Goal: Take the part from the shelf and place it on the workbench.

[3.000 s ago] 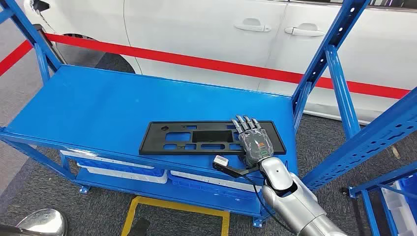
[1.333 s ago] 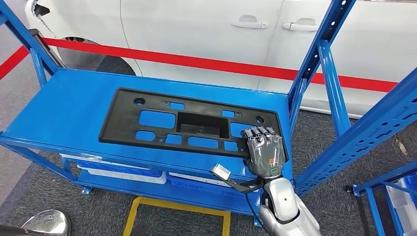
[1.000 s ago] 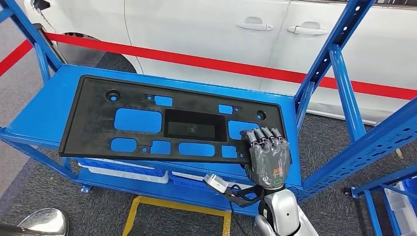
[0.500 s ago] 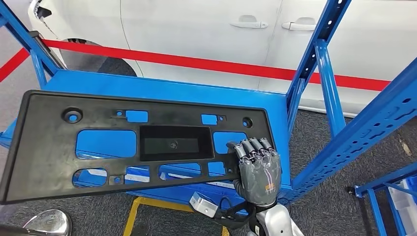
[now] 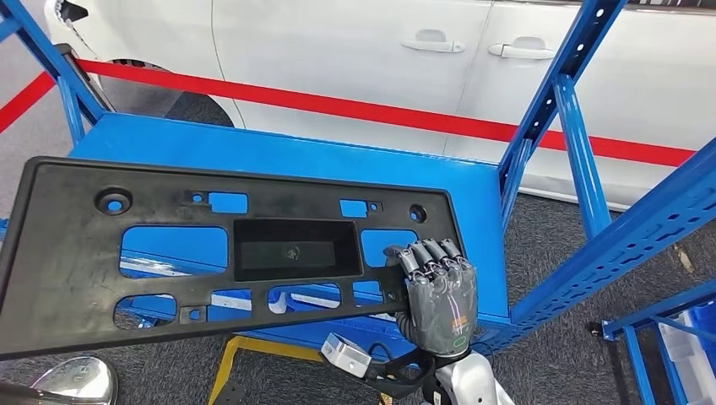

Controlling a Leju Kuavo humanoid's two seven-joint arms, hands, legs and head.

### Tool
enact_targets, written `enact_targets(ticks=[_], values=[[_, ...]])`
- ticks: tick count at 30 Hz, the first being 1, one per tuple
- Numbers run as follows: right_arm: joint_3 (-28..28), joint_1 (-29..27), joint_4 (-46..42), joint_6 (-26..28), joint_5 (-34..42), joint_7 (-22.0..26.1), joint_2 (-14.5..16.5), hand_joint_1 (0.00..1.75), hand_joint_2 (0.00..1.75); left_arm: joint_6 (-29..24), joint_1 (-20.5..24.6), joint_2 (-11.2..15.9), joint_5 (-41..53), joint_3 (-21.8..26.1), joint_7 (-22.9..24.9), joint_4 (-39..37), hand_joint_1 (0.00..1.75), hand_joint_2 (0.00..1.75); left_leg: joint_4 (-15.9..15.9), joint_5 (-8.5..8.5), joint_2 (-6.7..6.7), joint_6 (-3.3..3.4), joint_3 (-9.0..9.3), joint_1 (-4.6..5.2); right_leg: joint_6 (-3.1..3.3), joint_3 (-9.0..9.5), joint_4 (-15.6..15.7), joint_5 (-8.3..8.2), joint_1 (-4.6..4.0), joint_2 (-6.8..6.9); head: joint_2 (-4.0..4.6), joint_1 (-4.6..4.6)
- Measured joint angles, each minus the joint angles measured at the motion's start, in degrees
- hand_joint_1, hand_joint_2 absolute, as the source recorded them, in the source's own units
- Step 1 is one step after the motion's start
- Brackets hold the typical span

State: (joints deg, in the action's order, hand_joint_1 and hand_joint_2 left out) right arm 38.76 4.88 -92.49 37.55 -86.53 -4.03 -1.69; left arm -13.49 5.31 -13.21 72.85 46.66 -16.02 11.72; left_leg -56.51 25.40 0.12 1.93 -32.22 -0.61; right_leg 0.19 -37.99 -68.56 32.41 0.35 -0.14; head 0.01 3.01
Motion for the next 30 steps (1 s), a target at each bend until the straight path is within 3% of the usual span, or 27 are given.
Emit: enact_targets(ticks=[2, 3, 5, 7, 8, 12, 14, 16, 18, 19, 21, 23, 27, 28, 30], values=[[0.0, -0.2, 0.3, 0.0, 0.2, -0.2, 0.0, 1.75, 1.75, -0.6, -0.1, 0.0, 0.2, 0.0, 0.4, 0.0, 0.0, 1.75, -0.1, 0.01, -0.02, 0.03, -0.13, -0.01, -0.34, -2.52, -5.5, 1.87, 0.34, 0.02, 0.0, -0.01], [0.0, -0.3, 0.4, 0.0, 0.3, -0.2, 0.0, 1.75, 1.75, -0.8, -0.1, 0.0, 0.3, 0.0, 0.6, 0.0, 0.0, 1.75, -0.2, 0.05, -0.01, -0.03, -0.17, -0.03, -0.46, -2.44, -5.4, 1.16, 0.49, 0.04, 0.0, -0.01], [0.0, -0.3, 0.6, 0.0, 0.6, -0.3, -0.1, 1.75, 1.75, -1.1, -0.1, -0.1, 0.4, 0.0, 0.9, 0.0, 0.0, 1.75, -0.6, 0.25, 0.05, -0.29, -0.19, -0.09, -0.53, 0.52, 0.3, -2.36, 0.78, 0.11, 0.0, 0.0], [0.0, -0.3, 0.6, -0.1, 0.9, -0.3, -0.1, 1.75, 1.75, -1.2, -0.1, -0.1, 0.6, 0.0, 1.0, 0.0, 0.0, 1.75, -1.3, 0.61, 0.12, -0.81, -0.46, 0.07, -0.28, 3.57, 6.5, -4.51, 0.77, 0.12, -0.01, -0.02], [0.0, -0.3, 0.7, -0.1, 0.9, -0.3, -0.1, 1.75, 1.75, -1.3, -0.1, -0.1, 0.6, 0.0, 1.0, 0.0, 0.0, 1.75, -1.5, 0.73, 0.14, -1.1, -0.65, 0.17, -0.07, 4.19, 8.0, -4.77, 0.68, 0.09, -0.01, -0.03], [0.0, -0.4, 0.7, -0.1, 1.2, -0.4, 0.0, 1.75, 1.75, -1.3, -0.1, -0.1, 0.8, 0.1, 1.1, 0.0, 0.0, 1.75, -2.3, 1.35, 0.13, -2.28, -1.11, -0.05, 1.22, 4.13, 8.7, -5.02, 0.53, -0.04, -0.01, -0.04], [0.0, -0.4, 0.7, -0.2, 1.3, -0.4, 0.0, 1.75, 1.75, -1.4, -0.1, -0.1, 0.8, 0.1, 1.1, 0.0, 0.0, 1.75, -6.6, 4.15, 0.1, -2.76, -2.97, -0.19, 1.83, 4.23, 9.0, -5.26, 0.68, 0.09, -0.01, -0.07], [0.0, -0.4, 0.8, -0.2, 1.5, -0.4, 0.1, 1.75, 1.75, -1.4, -0.1, -0.1, 0.9, 0.1, 1.1, 0.0, 0.0, 1.75, -14.1, 7.87, 0.09, -3.12, -6.37, -0.22, 2.09, 4.13, 9.0, -5.28, 0.57, 0.16, -0.01, -0.09], [0.0, -0.5, 1.0, -0.3, 1.6, -0.4, 0.0, 1.75, 1.75, -1.4, -0.2, -0.1, 0.9, 0.1, 1.1, 0.0, 0.0, 1.75, -18.2, 8.77, 0.09, -3.22, -8.16, -0.23, 2.12, 4.12, 9.0, -5.27, 0.46, 0.14, -0.01, -0.08], [0.0, -0.5, 1.1, -0.3, 1.7, -0.4, 0.0, 1.75, 1.75, -1.4, -0.2, -0.1, 0.9, 0.1, 1.1, 0.0, 0.0, 1.75, -17.0, 7.57, 0.09, -3.14, -7.54, -0.23, 2.12, 4.15, 8.9, -5.26, 0.44, 0.1, -0.01, -0.08], [0.0, -0.5, 1.2, -0.3, 1.7, -0.4, 0.0, 1.75, 1.75, -1.4, -0.2, -0.1, 0.9, 0.1, 1.2, 0.0, 0.0, 1.75, -9.6, 3.62, 0.09, -2.75, -3.96, -0.21, 2.03, 4.28, 8.9, -5.19, 0.42, 0.01, -0.01, -0.08], [0.0, -0.5, 1.2, -0.3, 1.7, -0.4, 0.1, 1.75, 1.75, -1.4, -0.1, -0.1, 0.9, 0.1, 1.2, 0.0, 0.0, 1.75, -3.1, 1.49, 0.15, -2.3, -0.88, 0.0, 1.64, 4.18, 8.8, -5.15, 0.25, -0.05, -0.01, -0.08], [0.0, -0.4, 1.2, -0.3, 1.7, -0.4, 0.0, 1.75, 1.75, -1.5, -0.2, -0.1, 0.9, 0.1, 1.2, 0.0, 0.0, 1.75, -1.2, 1.03, 0.2, -1.31, -0.23, 0.05, 0.48, 3.96, 8.8, -5.17, 0.14, -0.06, -0.01, -0.06], [0.0, -0.4, 1.2, -0.3, 1.7, -0.4, 0.0, 1.75, 1.75, -1.5, -0.2, -0.1, 0.9, 0.1, 1.1, 0.0, 0.0, 1.75, -0.9, 0.81, 0.16, -0.91, -0.13, -0.09, 0.24, 3.57, 7.8, -4.4, 0.14, -0.05, -0.01, -0.05], [0.0, -0.4, 1.2, -0.3, 1.7, -0.4, 0.0, 1.75, 1.75, -1.5, -0.1, -0.2, 0.9, 0.2, 1.1, 0.0, 0.0, 1.75, -0.6, 0.55, 0.04, -0.34, -0.06, -0.21, -0.07, 1.25, 2.6, -1.19, 0.27, -0.03, -0.01, -0.03]])
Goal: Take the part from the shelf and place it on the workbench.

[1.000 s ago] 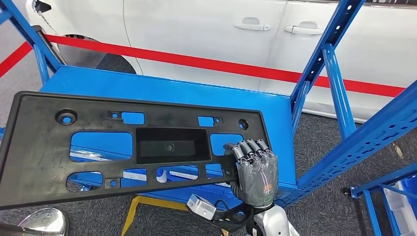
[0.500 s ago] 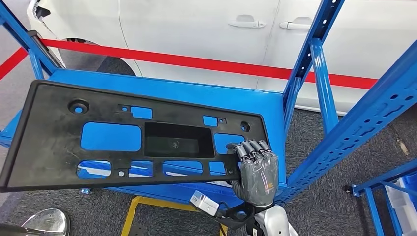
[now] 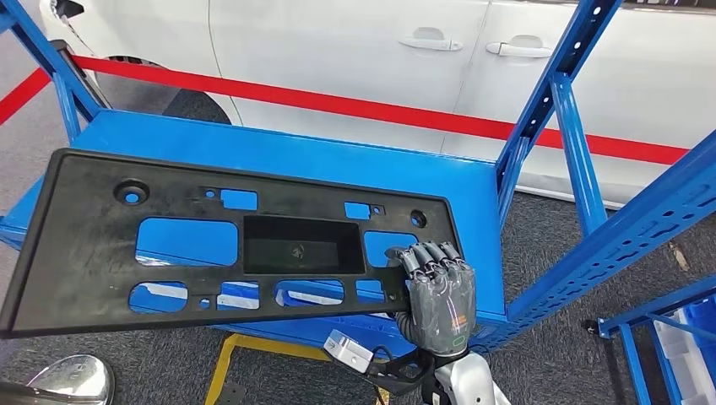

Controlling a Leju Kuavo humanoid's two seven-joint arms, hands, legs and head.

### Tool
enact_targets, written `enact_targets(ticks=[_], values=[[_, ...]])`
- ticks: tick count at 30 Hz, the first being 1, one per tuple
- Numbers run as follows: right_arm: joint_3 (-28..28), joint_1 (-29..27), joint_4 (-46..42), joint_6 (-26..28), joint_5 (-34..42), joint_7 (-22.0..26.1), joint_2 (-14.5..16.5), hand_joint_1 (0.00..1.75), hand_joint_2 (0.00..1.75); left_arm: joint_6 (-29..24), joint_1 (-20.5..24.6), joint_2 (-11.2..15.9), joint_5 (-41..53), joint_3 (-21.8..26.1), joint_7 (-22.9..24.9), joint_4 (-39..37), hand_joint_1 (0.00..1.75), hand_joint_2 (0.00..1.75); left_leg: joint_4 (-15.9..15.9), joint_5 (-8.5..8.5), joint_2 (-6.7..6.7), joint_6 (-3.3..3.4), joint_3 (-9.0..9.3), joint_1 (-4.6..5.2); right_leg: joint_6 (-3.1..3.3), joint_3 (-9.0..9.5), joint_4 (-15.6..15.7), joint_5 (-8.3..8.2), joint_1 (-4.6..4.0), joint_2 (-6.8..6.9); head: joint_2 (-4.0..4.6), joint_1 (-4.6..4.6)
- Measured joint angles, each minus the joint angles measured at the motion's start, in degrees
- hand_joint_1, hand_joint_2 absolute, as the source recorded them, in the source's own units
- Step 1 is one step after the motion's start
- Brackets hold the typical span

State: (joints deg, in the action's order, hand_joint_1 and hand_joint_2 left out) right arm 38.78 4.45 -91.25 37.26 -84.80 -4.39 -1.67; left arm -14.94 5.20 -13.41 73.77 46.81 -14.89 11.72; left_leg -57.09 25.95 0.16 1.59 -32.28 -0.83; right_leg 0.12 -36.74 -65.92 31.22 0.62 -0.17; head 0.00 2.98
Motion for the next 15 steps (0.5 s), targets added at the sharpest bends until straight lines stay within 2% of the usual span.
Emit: enact_targets(ticks=[2, 3, 4, 5, 6, 8, 9, 12, 14, 15], values=[[0.0, -0.1, 0.1, 0.0, 0.0, 0.0, 0.0, 1.75, 1.75, 0.0, 0.0, 0.0, 0.0, 0.0, 0.0, 0.0, 0.0, 1.75, -0.1, 0.01, -0.06, 0.18, -0.1, 0.07, -0.22, -3.36, -7.2, 3.09, 0.1, 0.02, 0.01, 0.01], [0.0, -0.2, 0.2, 0.0, 0.0, 0.0, -0.1, 1.75, 1.75, 0.0, 0.0, -0.1, 0.0, 0.0, 0.0, 0.0, 0.0, 1.75, -0.1, 0.02, -0.07, 0.19, -0.11, 0.1, -0.3, -4.21, -9.0, 3.3, 0.14, 0.02, 0.01, 0.01], [0.0, -0.2, 0.3, 0.0, 0.0, 0.0, -0.1, 1.75, 1.75, 0.0, 0.0, -0.1, 0.0, 0.0, 0.0, 0.0, 0.0, 1.75, -0.2, 0.05, -0.05, 0.17, -0.12, 0.11, -0.31, -4.04, -8.7, 2.44, 0.17, 0.03, 0.01, 0.01], [0.0, -0.2, 0.4, -0.1, 0.0, 0.0, -0.1, 1.75, 1.75, 0.0, -0.1, -0.1, 0.0, 0.0, 0.0, 0.0, 0.0, 1.75, -0.3, 0.11, -0.02, 0.11, -0.1, 0.11, -0.22, -2.7, -6.1, 0.63, 0.18, 0.05, 0.0, 0.01], [0.0, -0.1, 0.4, -0.1, 0.0, 0.0, -0.1, 1.75, 1.75, 0.0, -0.1, -0.1, 0.0, 0.0, 0.0, 0.0, 0.0, 1.75, -0.6, 0.22, 0.02, 0.0, -0.1, 0.11, -0.03, -0.72, -2.1, -1.36, 0.17, 0.08, 0.0, 0.01], [0.0, -0.1, 0.4, -0.1, 0.0, 0.0, -0.1, 1.75, 1.75, 0.0, 0.0, -0.1, 0.0, 0.0, 0.0, 0.0, 0.0, 1.75, -1.1, 0.5, 0.07, -0.39, -0.29, 0.31, 0.38, 2.4, 4.3, -3.53, -0.08, 0.1, 0.01, -0.01], [0.0, -0.1, 0.4, -0.1, 0.0, 0.0, -0.1, 1.75, 1.75, 0.0, 0.0, -0.1, 0.0, 0.0, 0.0, 0.0, 0.0, 1.75, -1.2, 0.58, 0.07, -0.64, -0.42, 0.38, 0.54, 2.94, 5.6, -3.68, -0.23, 0.07, 0.01, -0.02], [0.0, -0.1, 0.4, -0.1, 0.1, 0.0, -0.1, 1.75, 1.75, 0.0, 0.0, -0.2, 0.0, 0.1, 0.0, 0.0, 0.0, 1.75, -1.4, 0.68, 0.06, -1.51, -0.6, 0.31, 1.17, 2.9, 6.1, -3.88, -0.2, -0.01, 0.0, -0.02], [0.0, 0.0, 0.4, -0.1, 0.2, 0.0, -0.1, 1.75, 1.75, 0.0, 0.0, -0.2, 0.0, 0.1, 0.0, 0.0, 0.0, 1.75, -3.7, 2.52, 0.04, -2.12, -1.55, 0.17, 1.81, 3.05, 6.5, -4.23, 0.08, 0.11, 0.0, -0.03], [0.0, 0.0, 0.4, -0.1, 0.2, 0.0, 0.0, 1.75, 1.75, 0.0, 0.0, -0.2, 0.0, 0.1, 0.0, 0.0, 0.0, 1.75, -6.6, 4.37, 0.03, -2.39, -2.8, 0.07, 2.0, 3.04, 6.6, -4.34, 0.12, 0.2, 0.0, -0.03]])
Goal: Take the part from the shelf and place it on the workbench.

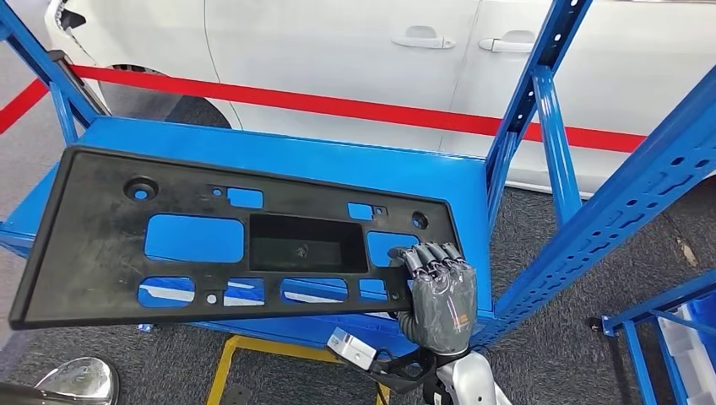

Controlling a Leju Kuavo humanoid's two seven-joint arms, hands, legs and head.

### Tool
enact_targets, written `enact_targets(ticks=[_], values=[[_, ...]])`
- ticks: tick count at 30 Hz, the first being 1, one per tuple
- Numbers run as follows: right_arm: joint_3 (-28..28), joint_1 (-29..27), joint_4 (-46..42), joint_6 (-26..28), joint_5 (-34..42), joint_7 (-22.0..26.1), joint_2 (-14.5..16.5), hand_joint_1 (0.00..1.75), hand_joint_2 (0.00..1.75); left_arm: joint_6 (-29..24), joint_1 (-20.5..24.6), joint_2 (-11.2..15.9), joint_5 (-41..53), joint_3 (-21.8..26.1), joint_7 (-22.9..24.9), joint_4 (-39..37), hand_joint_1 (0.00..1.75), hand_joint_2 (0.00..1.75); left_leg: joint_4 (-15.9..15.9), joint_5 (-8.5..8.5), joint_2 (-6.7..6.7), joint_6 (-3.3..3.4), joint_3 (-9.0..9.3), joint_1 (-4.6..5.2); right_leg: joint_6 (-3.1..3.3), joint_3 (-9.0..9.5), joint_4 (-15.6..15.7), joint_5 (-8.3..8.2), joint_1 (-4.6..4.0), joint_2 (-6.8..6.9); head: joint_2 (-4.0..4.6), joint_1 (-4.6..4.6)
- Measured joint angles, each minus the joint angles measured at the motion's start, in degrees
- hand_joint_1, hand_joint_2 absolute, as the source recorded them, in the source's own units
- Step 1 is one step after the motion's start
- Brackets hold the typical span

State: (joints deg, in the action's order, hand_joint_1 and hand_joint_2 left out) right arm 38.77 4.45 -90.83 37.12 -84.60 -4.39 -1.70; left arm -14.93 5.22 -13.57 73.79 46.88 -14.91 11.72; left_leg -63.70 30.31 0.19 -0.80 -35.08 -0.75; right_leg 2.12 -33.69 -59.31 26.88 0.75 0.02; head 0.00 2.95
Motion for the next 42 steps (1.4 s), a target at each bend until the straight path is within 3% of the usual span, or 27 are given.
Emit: enact_targets(ticks=[2, 3, 4, 5, 7, 9, 12, 14, 17, 18, 19, 20, 22, 24, 28, 30, 32, 34, 35, 36, 38, 40, 42], values=[[0.0, 0.0, 0.0, 0.0, 0.0, 0.0, 0.0, 1.75, 1.75, 0.0, -0.1, 0.0, 0.0, 0.0, 0.0, 0.0, 0.0, 1.75, -7.3, 3.51, 0.0, -0.41, -3.15, -0.08, 0.15, -0.23, -0.1, -0.07, -0.02, 0.06, 0.0, 0.0], [0.0, 0.0, 0.1, 0.0, 0.0, 0.0, 0.0, 1.75, 1.75, 0.0, -0.1, 0.0, 0.0, 0.0, 0.0, 0.0, 0.0, 1.75, -9.7, 4.2, 0.0, -0.54, -4.17, -0.12, 0.16, -0.32, -0.1, -0.09, -0.03, 0.07, 0.0, 0.0], [0.0, 0.0, 0.1, -0.1, 0.0, 0.0, 0.0, 1.75, 1.75, 0.0, -0.1, 0.0, 0.0, 0.0, 0.0, 0.0, 0.0, 1.75, -10.1, 3.79, -0.01, -0.59, -4.25, -0.15, 0.17, -0.38, -0.2, -0.1, -0.03, 0.07, 0.0, 0.0], [0.0, 0.0, 0.1, -0.1, 0.0, 0.0, 0.0, 1.75, 1.75, 0.0, -0.1, 0.0, 0.0, 0.0, 0.0, 0.0, 0.0, 1.75, -8.2, 2.27, -0.01, -0.55, -3.17, -0.19, 0.16, -0.38, -0.3, -0.09, -0.03, 0.04, 0.0, 0.0], [0.0, 0.0, 0.1, -0.1, 0.0, 0.0, 0.0, 1.75, 1.75, 0.0, 0.0, 0.0, 0.0, 0.0, 0.0, 0.0, 0.0, 1.75, -0.6, -1.32, 0.01, -0.23, 0.72, -0.19, 0.0, -0.37, -0.4, -0.05, -0.07, -0.01, 0.0, 0.0], [0.0, 0.1, 0.1, -0.1, 0.0, 0.0, 0.0, 1.75, 1.75, 0.0, 0.1, 0.0, 0.0, 0.0, 0.0, 0.0, 0.0, 1.75, 4.7, -2.88, 0.11, 0.25, 3.14, 0.03, -0.49, -0.6, -0.6, -0.15, -0.21, -0.05, 0.01, 0.01], [0.0, 0.1, 0.1, -0.1, 0.1, 0.0, 0.0, 1.75, 1.75, 0.0, 0.1, 0.0, 0.1, 0.0, 0.0, 0.0, 0.0, 1.75, 5.7, -3.23, 0.15, 1.12, 3.15, 0.15, -1.5, -0.85, -0.4, -0.52, -0.23, -0.06, 0.0, 0.01], [0.0, 0.2, 0.1, -0.1, 0.1, 0.0, 0.0, 1.75, 1.75, 0.0, 0.1, 0.0, 0.1, 0.0, 0.0, 0.0, 0.0, 1.75, 6.3, -3.84, 0.06, 1.95, 3.17, -0.08, -2.03, -1.49, -1.7, 0.73, -0.17, -0.06, 0.01, 0.02], [0.0, 0.2, 0.2, -0.1, 0.1, 0.0, 0.0, 1.75, 1.75, 0.0, 0.2, -0.1, 0.1, 0.0, 0.0, 0.0, 0.0, 1.75, 6.5, -4.25, -0.06, 2.61, 2.9, -0.09, -2.38, -5.52, -11.1, 6.22, -0.02, -0.05, 0.01, 0.05], [0.0, 0.2, 0.2, -0.1, 0.1, 0.0, 0.0, 1.75, 1.75, 0.0, 0.1, -0.1, 0.1, 0.0, 0.0, 0.0, 0.0, 1.75, 6.5, -4.29, -0.08, 2.65, 2.79, -0.05, -2.44, -6.78, -14.1, 7.32, 0.0, -0.04, 0.0, 0.04], [0.0, 0.2, 0.3, -0.1, 0.1, 0.0, 0.0, 1.75, 1.75, 0.0, 0.1, -0.1, 0.1, 0.0, 0.0, 0.0, 0.0, 1.75, 6.4, -4.31, -0.09, 2.68, 2.7, -0.02, -2.45, -7.23, -15.5, 7.38, 0.0, -0.04, 0.0, 0.04], [0.0, 0.2, 0.4, -0.1, 0.1, 0.0, 0.0, 1.75, 1.75, 0.0, 0.1, -0.1, 0.1, 0.0, 0.0, 0.0, 0.0, 1.75, 6.3, -4.31, -0.08, 2.67, 2.64, -0.01, -2.37, -6.57, -14.6, 6.34, 0.0, -0.04, 0.0, 0.05], [0.0, 0.2, 0.5, -0.1, 0.1, 0.0, 0.0, 1.75, 1.75, 0.0, 0.1, -0.1, 0.1, 0.0, 0.0, 0.0, 0.0, 1.75, 5.9, -4.21, -0.02, 2.51, 2.59, -0.01, -1.94, -2.75, -7.8, 2.84, -0.04, -0.03, -0.01, 0.05], [0.0, 0.3, 0.5, -0.1, 0.1, 0.0, 0.0, 1.75, 1.75, 0.0, 0.2, -0.1, 0.1, 0.0, 0.0, 0.0, 0.0, 1.75, 5.4, -4.06, 0.02, 2.09, 2.3, 0.21, -1.52, 0.23, -1.8, 1.11, -0.28, -0.04, 0.0, 0.03], [0.0, 0.3, 0.5, -0.1, 0.1, 0.0, 0.0, 1.75, 1.75, 0.0, 0.2, -0.2, 0.1, 0.0, 0.1, 0.0, 0.0, 1.75, 5.2, -3.98, 0.03, 0.98, 1.9, 0.37, -0.8, 0.54, -0.2, 0.74, -0.29, -0.11, 0.0, 0.02], [0.0, 0.4, 0.5, -0.1, 0.1, 0.0, 0.0, 1.75, 1.75, 0.0, 0.2, -0.2, 0.1, 0.0, 0.1, 0.0, 0.0, 1.75, 2.1, -1.62, 0.02, 0.41, 0.59, 0.22, -0.17, 0.57, 0.3, 0.29, 0.05, 0.03, 0.0, -0.03], [0.0, 0.4, 0.5, -0.1, 0.1, 0.0, 0.1, 1.75, 1.75, 0.0, 0.1, -0.2, 0.1, 0.0, 0.1, 0.0, 0.0, 1.75, -4.9, 2.31, -0.01, -0.13, -2.33, 0.01, 0.13, 0.37, 0.3, 0.09, 0.05, 0.17, 0.0, -0.06], [0.0, 0.3, 0.5, -0.1, 0.1, 0.0, 0.1, 1.75, 1.75, 0.0, 0.0, -0.2, 0.1, 0.0, 0.1, 0.0, 0.0, 1.75, -9.9, 3.95, -0.01, -0.45, -4.28, -0.08, 0.18, 0.16, 0.2, 0.04, 0.0, 0.21, 0.0, -0.06], [0.0, 0.3, 0.5, -0.1, 0.1, 0.0, 0.1, 1.75, 1.75, 0.0, 0.0, -0.2, 0.1, 0.0, 0.1, 0.0, 0.0, 1.75, -9.5, 3.17, -0.01, -0.48, -3.88, -0.11, 0.17, 0.11, 0.1, 0.04, 0.0, 0.19, 0.0, -0.06], [0.0, 0.3, 0.5, -0.1, 0.1, 0.0, 0.1, 1.75, 1.75, 0.0, 0.0, -0.2, 0.1, 0.0, 0.1, 0.0, 0.0, 1.75, -6.9, 1.46, -0.02, -0.42, -2.42, -0.15, 0.15, 0.1, 0.0, 0.05, 0.01, 0.17, 0.0, -0.06], [0.0, 0.3, 0.5, -0.1, 0.1, 0.0, 0.1, 1.75, 1.75, 0.0, 0.1, -0.2, 0.1, 0.0, 0.1, 0.0, 0.0, 1.75, 0.8, -1.86, 0.01, -0.11, 1.59, -0.12, -0.07, 0.04, -0.2, 0.08, -0.08, 0.11, 0.0, -0.06], [0.0, 0.3, 0.5, -0.1, 0.1, 0.0, 0.1, 1.75, 1.75, 0.0, 0.1, -0.2, 0.1, 0.0, 0.1, 0.0, 0.0, 1.75, 5.0, -2.92, 0.09, 0.35, 3.4, 0.12, -0.65, -0.32, -0.4, -0.09, -0.23, 0.04, 0.0, -0.05], [0.0, 0.3, 0.5, -0.1, 0.1, 0.0, 0.1, 1.75, 1.75, 0.0, 0.1, -0.2, 0.1, 0.1, 0.1, 0.0, 0.0, 1.75, 5.4, -3.09, 0.14, 0.88, 3.24, 0.25, -1.34, -0.59, -0.3, -0.46, -0.31, -0.01, 0.0, -0.04]])
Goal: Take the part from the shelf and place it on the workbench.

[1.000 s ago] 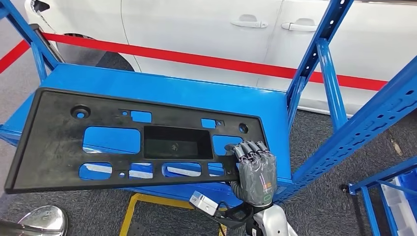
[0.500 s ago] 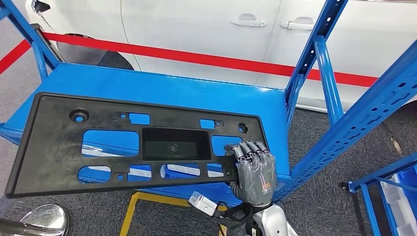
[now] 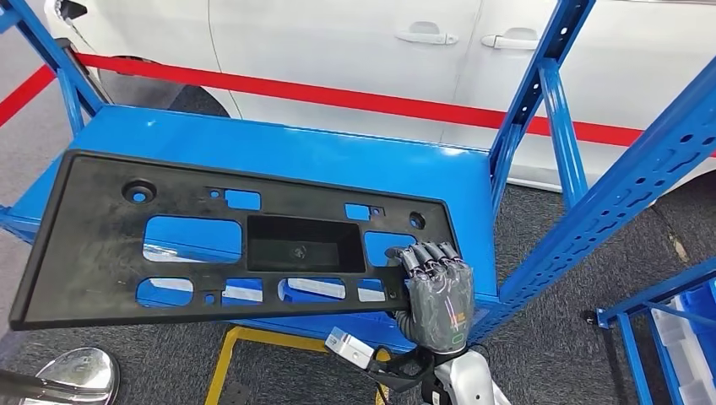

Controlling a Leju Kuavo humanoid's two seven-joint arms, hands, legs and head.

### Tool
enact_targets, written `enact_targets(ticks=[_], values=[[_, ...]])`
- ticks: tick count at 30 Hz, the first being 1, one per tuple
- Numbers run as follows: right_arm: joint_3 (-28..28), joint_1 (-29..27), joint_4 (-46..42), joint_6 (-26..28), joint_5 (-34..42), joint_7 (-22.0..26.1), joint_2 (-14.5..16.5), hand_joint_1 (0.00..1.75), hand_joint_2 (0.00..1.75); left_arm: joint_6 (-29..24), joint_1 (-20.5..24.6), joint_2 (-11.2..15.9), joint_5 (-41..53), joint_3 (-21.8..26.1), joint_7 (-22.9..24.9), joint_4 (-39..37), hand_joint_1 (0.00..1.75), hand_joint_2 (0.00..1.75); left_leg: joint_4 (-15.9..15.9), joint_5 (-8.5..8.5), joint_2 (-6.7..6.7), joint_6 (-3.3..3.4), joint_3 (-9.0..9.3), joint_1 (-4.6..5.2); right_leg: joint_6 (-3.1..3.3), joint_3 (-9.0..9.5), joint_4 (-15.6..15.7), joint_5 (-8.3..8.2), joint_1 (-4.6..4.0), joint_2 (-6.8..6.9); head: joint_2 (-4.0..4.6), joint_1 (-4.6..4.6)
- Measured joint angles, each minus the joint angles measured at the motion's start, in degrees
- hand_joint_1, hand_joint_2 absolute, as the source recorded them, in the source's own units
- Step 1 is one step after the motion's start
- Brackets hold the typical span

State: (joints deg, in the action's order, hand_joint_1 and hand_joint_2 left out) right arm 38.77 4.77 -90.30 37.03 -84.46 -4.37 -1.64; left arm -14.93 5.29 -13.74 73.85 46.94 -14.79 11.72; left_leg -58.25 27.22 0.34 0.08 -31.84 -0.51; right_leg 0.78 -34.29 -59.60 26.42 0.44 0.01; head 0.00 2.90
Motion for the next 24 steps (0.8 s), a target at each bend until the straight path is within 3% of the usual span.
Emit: enact_targets(ticks=[2, 3, 6, 8, 9, 11, 13, 16, 18, 19, 22, 23, 24], values=[[0.0, 0.0, 0.0, 0.0, 0.0, 0.0, 0.0, 1.75, 1.75, 0.0, 0.0, 0.0, 0.0, 0.0, 0.0, 0.0, 0.0, 1.75, 0.6, -0.58, -0.1, 0.79, -0.02, -0.25, -0.54, -0.23, -0.5, 0.59, 0.06, -0.01, 0.0, 0.02], [0.0, 0.1, 0.0, 0.0, 0.0, 0.0, 0.0, 1.75, 1.75, 0.0, 0.0, -0.1, 0.0, 0.0, 0.0, 0.0, 0.0, 1.75, 0.9, -0.88, -0.16, 1.21, -0.06, -0.38, -0.74, -0.82, -2.0, 1.74, 0.08, -0.02, 0.0, 0.03], [0.0, 0.0, 0.0, 0.0, 0.0, 0.0, 0.0, 1.75, 1.75, 0.0, 0.1, -0.1, 0.0, 0.0, 0.0, 0.0, 0.0, 1.75, 0.9, -1.24, -0.26, 1.79, -0.52, -0.31, -1.13, -4.96, -11.7, 7.29, 0.27, -0.03, 0.01, 0.04], [0.0, -0.1, 0.1, 0.0, 0.0, 0.0, 0.0, 1.75, 1.75, 0.0, 0.0, -0.1, 0.0, 0.0, 0.0, 0.0, 0.0, 1.75, 0.7, -1.33, -0.3, 1.83, -0.89, -0.24, -1.24, -6.35, -15.5, 8.29, 0.33, -0.02, 0.01, 0.05], [0.0, -0.1, 0.1, 0.0, 0.0, 0.0, -0.1, 1.75, 1.75, 0.0, 0.0, -0.1, 0.0, 0.0, 0.0, 0.0, 0.0, 1.75, 0.5, -1.34, -0.3, 1.81, -1.04, -0.24, -1.19, -5.58, -14.5, 7.28, 0.33, -0.01, 0.01, 0.05], [0.0, 0.0, 0.1, 0.0, 0.0, 0.0, -0.1, 1.75, 1.75, 0.0, 0.0, -0.1, 0.0, 0.0, 0.0, 0.0, 0.0, 1.75, 0.0, -1.26, -0.26, 1.64, -1.25, -0.23, -0.81, -1.51, -7.4, 3.98, 0.31, 0.0, 0.02, 0.05], [0.0, 0.0, 0.1, 0.0, 0.0, 0.0, -0.1, 1.75, 1.75, 0.0, 0.1, -0.1, 0.0, 0.0, 0.0, 0.0, 0.0, 1.75, -0.4, -1.22, -0.24, 1.19, -1.52, -0.06, -0.41, 1.55, -1.4, 2.21, 0.06, -0.01, 0.01, 0.04], [0.0, 0.0, 0.1, 0.0, 0.0, 0.0, -0.1, 1.75, 1.75, 0.0, 0.1, -0.1, 0.0, 0.0, 0.0, 0.0, 0.0, 1.75, -0.5, -1.47, -0.25, 0.35, -1.91, 0.06, 0.1, 1.46, -0.4, 1.9, -0.07, -0.1, 0.0, 0.02], [0.0, 0.1, 0.1, 0.0, 0.1, 0.0, 0.0, 1.75, 1.75, 0.0, 0.1, -0.1, 0.0, 0.0, 0.0, 0.0, 0.0, 1.75, -1.9, -0.33, -0.23, -0.26, -2.56, -0.07, 0.77, 1.34, 0.0, 1.43, 0.14, 0.0, 0.0, 0.02], [0.0, 0.1, 0.1, 0.0, 0.3, 0.0, 0.0, 1.75, 1.75, 0.0, 0.1, -0.1, 0.0, 0.0, 0.0, 0.0, 0.0, 1.75, -4.0, 1.21, -0.23, -0.56, -3.47, -0.15, 1.12, 1.26, 0.1, 1.2, 0.27, 0.07, 0.0, 0.02], [0.0, 0.1, 0.1, -0.2, 0.6, 0.0, 0.1, 1.75, 1.75, -0.1, 0.1, -0.1, 0.0, 0.0, 0.0, 0.0, 0.0, 1.75, -14.3, 6.64, -0.25, -1.16, -7.64, -0.32, 1.55, 0.77, 0.1, 0.89, 0.25, 0.22, 0.01, 0.01], [0.0, 0.1, 0.2, -0.3, 0.7, 0.0, 0.1, 1.75, 1.75, -0.1, 0.0, -0.1, 0.0, 0.0, 0.0, 0.0, 0.0, 1.75, -16.2, 7.07, -0.25, -1.23, -8.25, -0.33, 1.56, 0.63, 0.0, 0.85, 0.23, 0.23, 0.01, 0.01], [0.0, 0.1, 0.4, -0.4, 0.7, 0.0, 0.1, 1.75, 1.75, -0.1, 0.0, -0.1, 0.0, 0.0, 0.0, 0.0, 0.0, 1.75, -16.1, 6.46, -0.25, -1.2, -7.9, -0.33, 1.56, 0.55, -0.1, 0.83, 0.22, 0.23, 0.01, 0.01]])
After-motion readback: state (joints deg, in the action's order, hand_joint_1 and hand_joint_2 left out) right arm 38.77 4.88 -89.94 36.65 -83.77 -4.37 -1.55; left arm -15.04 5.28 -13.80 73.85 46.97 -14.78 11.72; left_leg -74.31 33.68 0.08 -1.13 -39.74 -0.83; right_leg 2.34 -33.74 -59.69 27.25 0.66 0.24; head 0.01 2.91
